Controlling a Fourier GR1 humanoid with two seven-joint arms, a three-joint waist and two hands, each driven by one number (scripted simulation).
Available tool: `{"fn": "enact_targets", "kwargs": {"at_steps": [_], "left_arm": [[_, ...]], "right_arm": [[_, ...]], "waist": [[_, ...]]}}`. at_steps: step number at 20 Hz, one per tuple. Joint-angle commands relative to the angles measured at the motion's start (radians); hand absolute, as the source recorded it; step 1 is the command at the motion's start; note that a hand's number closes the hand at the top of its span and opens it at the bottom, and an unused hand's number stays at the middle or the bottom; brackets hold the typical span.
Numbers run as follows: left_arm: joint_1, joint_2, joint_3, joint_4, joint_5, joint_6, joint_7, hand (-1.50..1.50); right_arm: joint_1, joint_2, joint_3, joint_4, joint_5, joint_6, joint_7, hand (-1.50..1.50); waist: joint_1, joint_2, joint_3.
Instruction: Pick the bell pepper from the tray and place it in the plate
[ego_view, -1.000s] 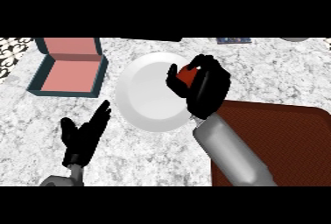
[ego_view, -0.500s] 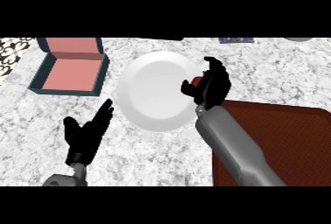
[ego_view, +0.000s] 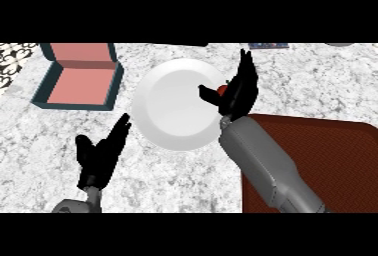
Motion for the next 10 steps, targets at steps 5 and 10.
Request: {"fn": "enact_targets", "kwargs": {"at_steps": [5,10], "left_arm": [[0.032,-0.024,0.010,0.061,-0.002,0.016,-0.009,0.00],[0.076,0.036,0.058,0.022,0.032,-0.029,-0.003,0.00]], "right_arm": [[0.052,0.005,0.076,-0.060,-0.186,-0.281,-0.044,-1.50],[0.208,0.005,0.193,-0.318,-0.326,-0.248,-0.162,-1.50]], "waist": [[-0.040,-0.009,-0.008],[-0.073,-0.019,-0.008]]}}
